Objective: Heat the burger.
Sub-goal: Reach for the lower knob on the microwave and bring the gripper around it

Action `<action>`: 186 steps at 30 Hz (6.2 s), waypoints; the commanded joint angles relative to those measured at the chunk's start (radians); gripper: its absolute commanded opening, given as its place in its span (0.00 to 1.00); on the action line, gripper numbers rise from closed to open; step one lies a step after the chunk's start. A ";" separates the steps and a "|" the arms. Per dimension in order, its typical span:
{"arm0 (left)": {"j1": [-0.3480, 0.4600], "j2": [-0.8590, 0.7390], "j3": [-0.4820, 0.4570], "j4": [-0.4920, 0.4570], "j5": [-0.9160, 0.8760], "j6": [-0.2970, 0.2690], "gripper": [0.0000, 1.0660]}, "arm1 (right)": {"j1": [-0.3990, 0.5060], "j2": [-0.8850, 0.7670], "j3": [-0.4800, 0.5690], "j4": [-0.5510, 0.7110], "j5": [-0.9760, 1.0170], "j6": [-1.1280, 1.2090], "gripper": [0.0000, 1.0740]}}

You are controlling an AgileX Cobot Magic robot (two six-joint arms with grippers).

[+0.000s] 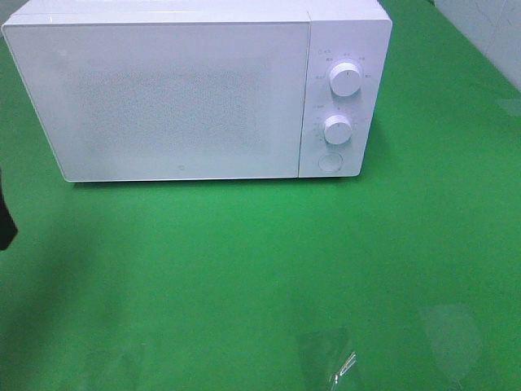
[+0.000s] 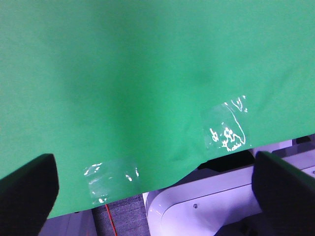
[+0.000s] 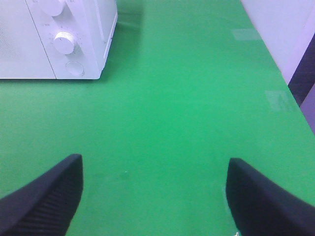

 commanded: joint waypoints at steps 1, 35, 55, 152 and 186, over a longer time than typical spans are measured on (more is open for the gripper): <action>0.082 -0.109 0.003 0.016 0.047 0.007 0.96 | -0.003 -0.027 0.000 -0.005 -0.011 -0.006 0.71; 0.148 -1.147 0.406 0.140 -0.030 0.007 0.95 | -0.003 -0.027 0.000 -0.005 -0.011 -0.005 0.71; 0.182 -1.358 0.405 0.120 -0.031 0.000 0.95 | -0.003 -0.027 0.000 -0.005 -0.011 -0.006 0.71; 0.202 -1.355 0.405 0.119 -0.031 0.001 0.95 | 0.000 0.808 0.049 -0.009 -1.110 0.024 0.71; 0.202 -1.355 0.405 0.119 -0.031 0.001 0.95 | 0.266 1.343 0.224 0.515 -1.977 -0.459 0.71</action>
